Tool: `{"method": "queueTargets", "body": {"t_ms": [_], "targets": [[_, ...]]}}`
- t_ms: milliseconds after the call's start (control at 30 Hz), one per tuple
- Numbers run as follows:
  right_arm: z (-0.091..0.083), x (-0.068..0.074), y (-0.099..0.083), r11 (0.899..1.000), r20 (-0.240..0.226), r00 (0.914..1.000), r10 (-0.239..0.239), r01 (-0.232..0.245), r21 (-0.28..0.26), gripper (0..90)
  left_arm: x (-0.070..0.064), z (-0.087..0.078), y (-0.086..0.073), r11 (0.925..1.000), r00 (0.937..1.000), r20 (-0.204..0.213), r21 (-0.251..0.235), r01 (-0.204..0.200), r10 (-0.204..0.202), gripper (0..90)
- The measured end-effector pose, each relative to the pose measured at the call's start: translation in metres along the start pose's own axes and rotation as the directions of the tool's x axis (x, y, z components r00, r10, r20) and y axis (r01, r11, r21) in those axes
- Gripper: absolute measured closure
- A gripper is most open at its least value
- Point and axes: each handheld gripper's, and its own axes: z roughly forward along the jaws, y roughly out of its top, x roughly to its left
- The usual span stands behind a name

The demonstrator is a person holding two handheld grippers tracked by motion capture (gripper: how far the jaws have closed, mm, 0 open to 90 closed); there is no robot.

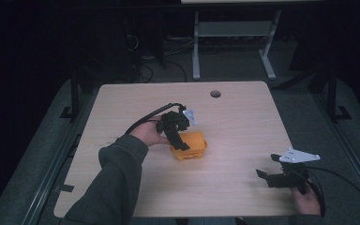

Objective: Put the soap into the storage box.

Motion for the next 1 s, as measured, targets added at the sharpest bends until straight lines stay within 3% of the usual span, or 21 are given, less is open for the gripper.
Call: {"method": "queueTargets", "body": {"t_ms": [633, 900, 1000], "targets": [[0.001, 0.001, 0.001, 1.0, 0.003, 1.0, -0.001, 0.001, 0.003, 13.9, -0.01, -0.02, -0.018, 0.9993, 0.9985, -0.047, -0.027, 0.026, -0.027, 21.7], [0.003, 0.003, 0.001, 1.0, 0.008, 1.0, 0.001, -0.001, 0.005, 13.9, -0.013, -0.026, -0.034, 0.997, 0.9962, -0.061, -0.051, 0.059, -0.062, 21.7], [0.003, 0.002, 0.001, 1.0, 0.011, 0.9999, 0.003, -0.003, 0.005, 13.9, -0.014, -0.032, -0.04, 0.9933, 0.9952, -0.06, -0.091, 0.072, -0.077, 21.7]]}}
